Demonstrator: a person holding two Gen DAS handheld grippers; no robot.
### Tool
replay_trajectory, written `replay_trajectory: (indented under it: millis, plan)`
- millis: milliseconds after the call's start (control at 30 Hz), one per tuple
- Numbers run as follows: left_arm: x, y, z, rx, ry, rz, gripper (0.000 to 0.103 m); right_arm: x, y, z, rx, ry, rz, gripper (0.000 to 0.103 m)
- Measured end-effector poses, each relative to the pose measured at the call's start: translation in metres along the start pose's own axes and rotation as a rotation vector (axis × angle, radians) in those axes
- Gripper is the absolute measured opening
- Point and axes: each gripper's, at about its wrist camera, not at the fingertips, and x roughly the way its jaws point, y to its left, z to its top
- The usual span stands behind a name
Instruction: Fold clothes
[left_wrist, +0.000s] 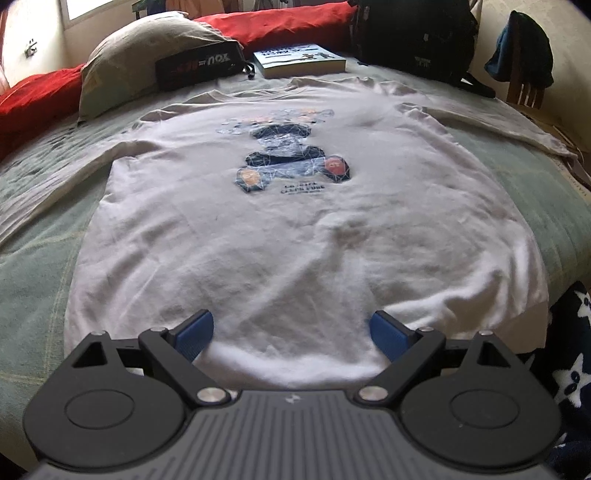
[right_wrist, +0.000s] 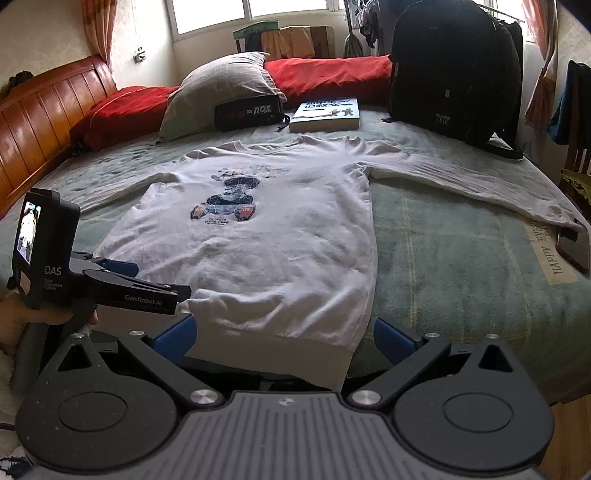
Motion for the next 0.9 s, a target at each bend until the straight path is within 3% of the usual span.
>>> replay_trajectory:
  millis: [233,400,633,900]
  plan:
    - [-0.012,0.006,0.006,-0.022,-0.068,0.001,0.092,0.000,-0.001,0.000,0.011,-0.001,-0.001,0.103]
    - [0.003,0.017,-0.002,-0.067,-0.009,0.001,0.092,0.002,0.002,0.000,0.003,0.004,0.003,0.103]
    - [-0.008,0.023,-0.005,-0.077,-0.043,-0.010,0.093,0.006,0.006,-0.001,-0.006,0.013,0.022,0.103]
    - [-0.003,0.021,-0.007,-0.065,-0.013,0.006,0.095,0.010,0.000,-0.001,0.016,0.017,0.016,0.103]
